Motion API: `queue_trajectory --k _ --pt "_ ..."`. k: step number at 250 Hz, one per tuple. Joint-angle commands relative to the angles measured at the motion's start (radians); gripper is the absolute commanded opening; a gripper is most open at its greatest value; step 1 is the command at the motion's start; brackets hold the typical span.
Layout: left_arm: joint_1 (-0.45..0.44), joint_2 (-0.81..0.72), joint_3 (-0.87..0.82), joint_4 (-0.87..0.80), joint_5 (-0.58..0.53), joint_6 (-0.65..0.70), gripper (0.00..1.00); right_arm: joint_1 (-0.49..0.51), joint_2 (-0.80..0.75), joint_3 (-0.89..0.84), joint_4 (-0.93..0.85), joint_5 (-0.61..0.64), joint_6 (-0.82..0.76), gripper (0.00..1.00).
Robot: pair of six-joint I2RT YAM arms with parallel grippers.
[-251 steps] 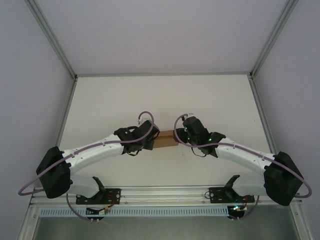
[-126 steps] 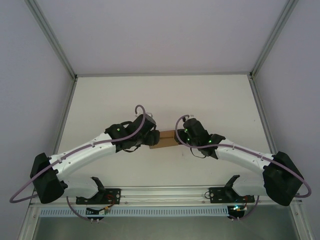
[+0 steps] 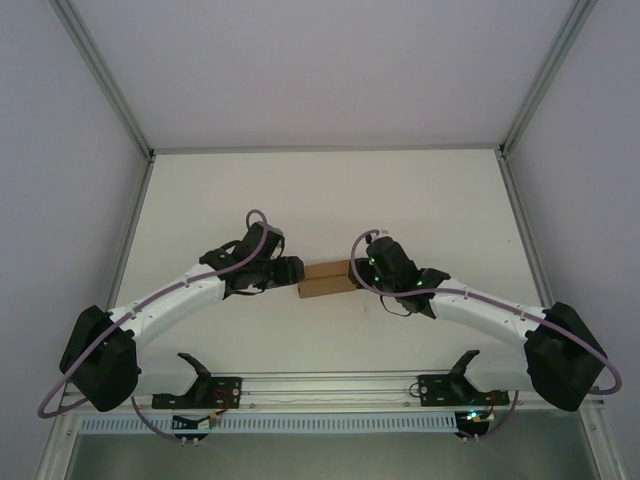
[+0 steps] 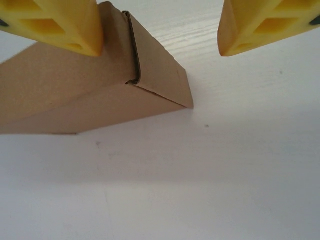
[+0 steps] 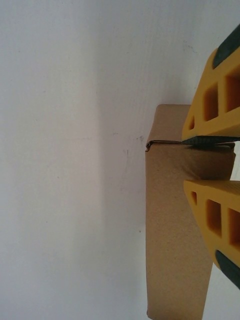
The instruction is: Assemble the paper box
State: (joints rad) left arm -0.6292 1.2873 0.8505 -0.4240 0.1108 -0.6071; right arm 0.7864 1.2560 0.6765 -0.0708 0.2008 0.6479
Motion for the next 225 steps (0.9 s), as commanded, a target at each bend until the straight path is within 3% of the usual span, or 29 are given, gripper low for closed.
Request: queue_trajectory --k 1,74,118,156,225 --pt "0.020 0.017 -0.046 0.053 0.087 -0.011 0.44 -0.003 0.053 -0.045 -0.158 0.020 0.029 0.24" --pt "0.034 -0.025 -0.263 0.278 0.145 0.027 0.40 -0.017 0.079 -0.042 -0.176 0.006 0.073 0.23" --pt "0.033 -0.011 -0.354 0.400 0.128 0.039 0.28 -0.049 0.078 -0.067 -0.137 -0.065 0.086 0.22" --pt "0.034 -0.013 -0.380 0.420 0.145 0.015 0.20 -0.079 0.077 -0.089 -0.132 -0.109 0.127 0.20" --pt "0.034 -0.052 -0.426 0.409 0.084 0.016 0.19 -0.144 0.091 -0.108 -0.175 -0.189 0.232 0.11"
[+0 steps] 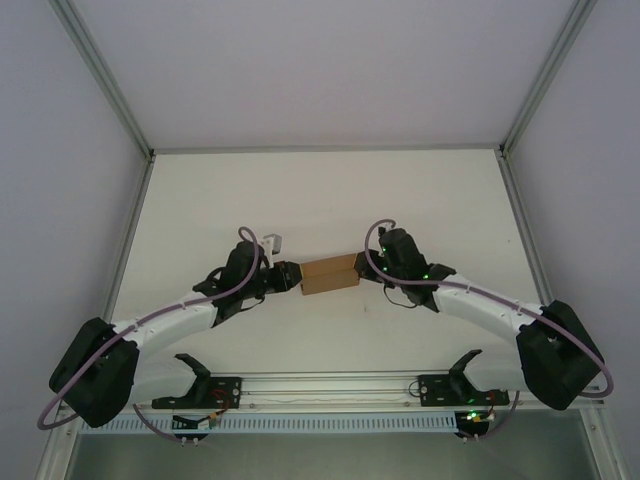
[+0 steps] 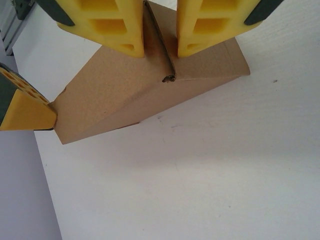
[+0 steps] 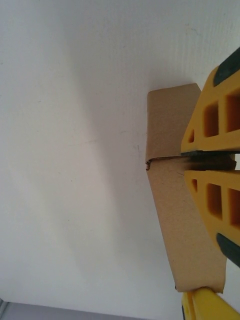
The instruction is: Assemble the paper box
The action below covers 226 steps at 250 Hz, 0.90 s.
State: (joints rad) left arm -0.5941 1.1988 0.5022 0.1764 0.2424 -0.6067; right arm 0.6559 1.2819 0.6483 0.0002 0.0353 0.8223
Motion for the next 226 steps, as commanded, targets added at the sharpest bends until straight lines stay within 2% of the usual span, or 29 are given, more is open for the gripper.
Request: queue_trajectory --k 1,39,83,112,166,188,226 --pt "-0.001 0.037 -0.079 -0.191 -0.048 0.016 0.19 -0.013 0.065 -0.080 -0.245 -0.023 0.058 0.10" --pt "-0.001 0.078 -0.088 -0.133 -0.038 0.013 0.15 -0.025 0.063 -0.091 -0.221 -0.034 0.076 0.07" --pt "-0.002 0.089 -0.065 -0.100 -0.002 0.024 0.15 -0.029 0.049 -0.088 -0.206 -0.041 0.087 0.06" --pt "-0.002 0.073 -0.047 -0.104 0.006 0.045 0.24 -0.029 0.027 -0.067 -0.212 -0.039 0.076 0.10" --pt "-0.002 0.059 0.030 -0.175 0.023 0.084 0.28 -0.029 0.008 -0.018 -0.215 -0.044 0.018 0.22" --pt "-0.001 0.042 0.086 -0.236 0.012 0.097 0.43 -0.029 0.012 0.025 -0.242 -0.038 -0.021 0.25" --pt "-0.001 0.044 0.234 -0.392 -0.016 0.136 0.51 -0.028 0.023 0.099 -0.278 -0.036 -0.081 0.31"
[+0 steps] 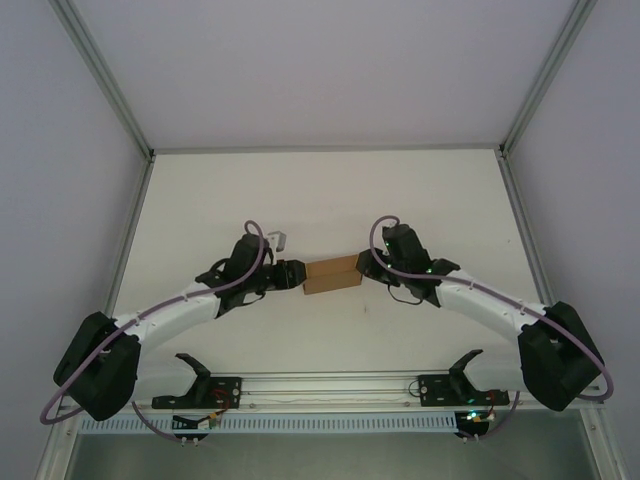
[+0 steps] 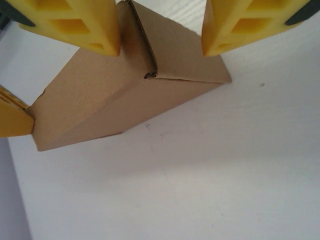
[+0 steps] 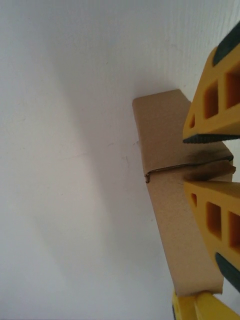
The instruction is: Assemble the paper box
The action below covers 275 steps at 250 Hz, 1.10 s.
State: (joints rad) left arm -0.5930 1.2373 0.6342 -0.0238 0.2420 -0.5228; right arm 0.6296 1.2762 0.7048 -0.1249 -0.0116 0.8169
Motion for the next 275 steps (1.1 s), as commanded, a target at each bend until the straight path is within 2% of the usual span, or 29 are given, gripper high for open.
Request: queue_trajectory --k 1,26,38,53,79,93,104,112,129,138,145,148,177,200,242,252,275 --pt "-0.002 0.005 0.104 -0.193 -0.016 0.053 0.51 -0.002 0.029 0.044 -0.153 0.010 -0.077 0.31" --pt "-0.003 0.008 0.166 -0.221 -0.024 0.069 0.53 -0.002 0.040 0.079 -0.153 -0.003 -0.101 0.35" --pt "-0.004 0.010 0.183 -0.228 -0.024 0.077 0.59 -0.002 0.041 0.094 -0.152 -0.008 -0.112 0.37" --pt "-0.003 0.011 0.203 -0.243 -0.037 0.081 0.61 -0.002 0.042 0.109 -0.149 -0.005 -0.120 0.42" --pt "-0.004 0.013 0.219 -0.279 -0.060 0.089 0.70 -0.002 0.034 0.128 -0.148 -0.003 -0.140 0.51" --pt "-0.002 0.013 0.224 -0.291 -0.065 0.092 0.78 -0.002 0.026 0.138 -0.148 -0.001 -0.153 0.57" --pt "-0.003 0.009 0.228 -0.299 -0.074 0.091 0.89 -0.003 0.018 0.144 -0.150 -0.001 -0.171 0.61" --pt "-0.002 0.005 0.229 -0.300 -0.075 0.092 0.99 -0.001 0.015 0.153 -0.154 0.002 -0.182 0.65" --pt "-0.002 -0.008 0.237 -0.303 -0.091 0.094 1.00 -0.003 0.007 0.164 -0.164 0.012 -0.205 0.74" --pt "-0.003 -0.017 0.246 -0.315 -0.118 0.094 1.00 -0.002 0.003 0.169 -0.163 0.011 -0.233 0.85" --pt "-0.003 -0.024 0.257 -0.332 -0.151 0.093 1.00 -0.003 -0.002 0.174 -0.159 0.007 -0.263 0.98" --pt "-0.003 -0.028 0.261 -0.340 -0.165 0.091 1.00 -0.002 -0.005 0.173 -0.155 0.005 -0.278 1.00" --pt "0.000 -0.061 0.300 -0.418 -0.325 0.082 1.00 -0.002 -0.024 0.174 -0.100 -0.073 -0.570 1.00" --pt "0.011 -0.086 0.309 -0.443 -0.375 0.085 1.00 -0.002 -0.022 0.182 -0.091 -0.197 -0.875 1.00" --pt "0.028 -0.115 0.313 -0.478 -0.416 0.097 1.00 0.001 0.054 0.276 -0.298 -0.475 -1.448 1.00" --pt "0.032 -0.124 0.310 -0.480 -0.419 0.098 1.00 0.007 0.085 0.297 -0.319 -0.484 -1.548 1.00" --pt "0.036 -0.147 0.298 -0.473 -0.411 0.109 1.00 0.007 0.183 0.367 -0.347 -0.469 -1.669 1.00"
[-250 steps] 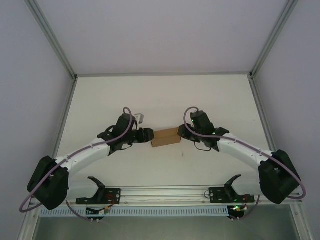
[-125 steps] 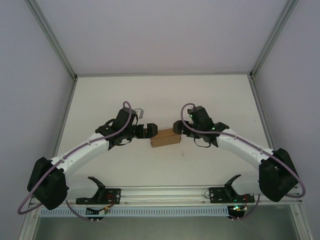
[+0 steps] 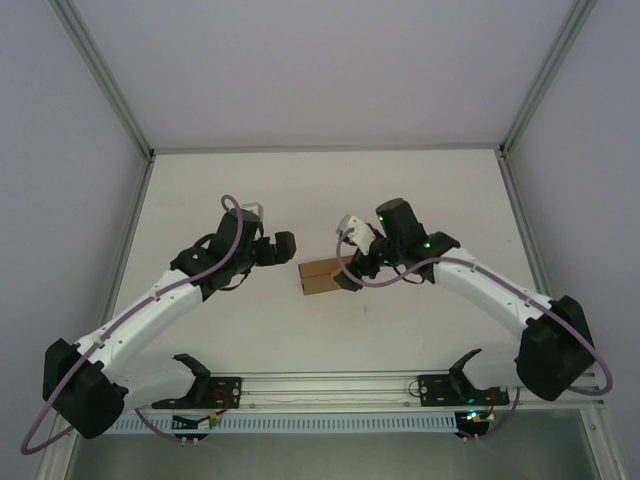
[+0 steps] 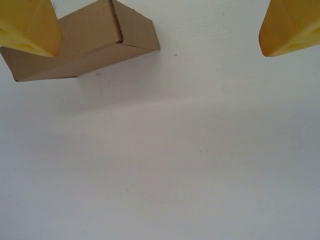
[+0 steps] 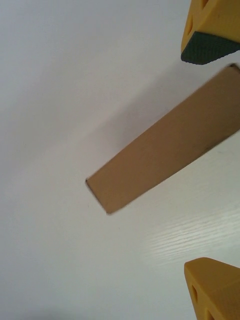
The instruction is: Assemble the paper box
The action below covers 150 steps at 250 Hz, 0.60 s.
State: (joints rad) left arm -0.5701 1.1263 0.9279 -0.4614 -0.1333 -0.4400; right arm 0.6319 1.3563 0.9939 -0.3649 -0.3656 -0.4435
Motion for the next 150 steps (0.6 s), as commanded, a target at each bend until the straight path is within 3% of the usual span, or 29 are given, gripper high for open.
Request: queue_trajectory --k 1,41,150 --pt "0.013 -0.037 0.004 -0.035 -0.036 0.027 1.00 0.005 0.108 0.082 -0.113 -0.115 -0.417 1.00" --pt "0.017 -0.082 -0.016 -0.036 -0.013 0.053 1.00 0.007 0.294 0.266 -0.341 -0.136 -0.551 0.96" --pt "0.018 -0.128 -0.072 -0.004 0.070 0.088 1.00 0.040 0.476 0.336 -0.335 0.011 -0.529 0.84"
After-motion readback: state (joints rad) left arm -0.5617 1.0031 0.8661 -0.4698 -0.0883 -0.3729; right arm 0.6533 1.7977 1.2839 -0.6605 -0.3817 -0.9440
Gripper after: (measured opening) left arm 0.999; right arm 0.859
